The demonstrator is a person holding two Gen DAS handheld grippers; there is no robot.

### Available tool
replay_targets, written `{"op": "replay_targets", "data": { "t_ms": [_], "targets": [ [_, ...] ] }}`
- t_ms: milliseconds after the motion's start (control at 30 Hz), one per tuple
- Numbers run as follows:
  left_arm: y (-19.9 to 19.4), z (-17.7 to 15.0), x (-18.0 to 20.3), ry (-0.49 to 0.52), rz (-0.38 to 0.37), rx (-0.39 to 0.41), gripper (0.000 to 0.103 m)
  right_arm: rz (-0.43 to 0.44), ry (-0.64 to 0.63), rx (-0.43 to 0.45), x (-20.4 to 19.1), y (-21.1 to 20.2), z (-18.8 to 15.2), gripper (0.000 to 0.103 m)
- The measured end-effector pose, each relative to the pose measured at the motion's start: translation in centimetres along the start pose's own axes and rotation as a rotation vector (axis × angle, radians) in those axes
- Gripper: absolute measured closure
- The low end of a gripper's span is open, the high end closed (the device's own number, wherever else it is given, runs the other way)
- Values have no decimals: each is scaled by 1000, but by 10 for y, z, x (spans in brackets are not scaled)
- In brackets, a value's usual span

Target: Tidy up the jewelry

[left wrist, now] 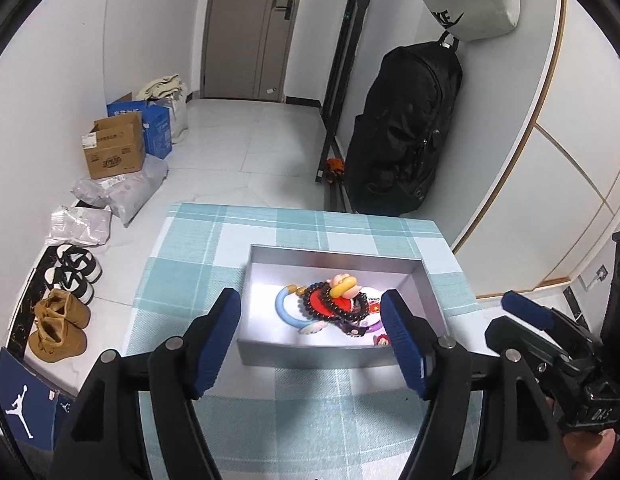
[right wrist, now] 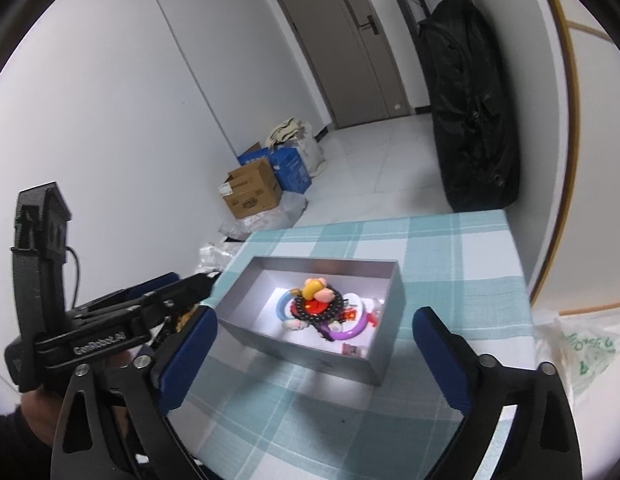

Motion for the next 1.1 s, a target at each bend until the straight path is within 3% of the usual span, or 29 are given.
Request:
{"op": "replay_targets", "data": {
  "t_ms": [300,1100],
  "targets": [
    [-14,-12,6,19,11,19,35,-50,-65,36,-9,-14,-8,0],
    [-25,-19,8,30,44,41,35,-67,-104,10,-13,-18,-17,0]
  ]
}}
Point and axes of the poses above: each gripper's, at about its wrist camera, not at the fingertips, and y roughly the way its jaws point, x to its right, z to its top, the point moved 5 cm from there along y, roughly the way its jaws point
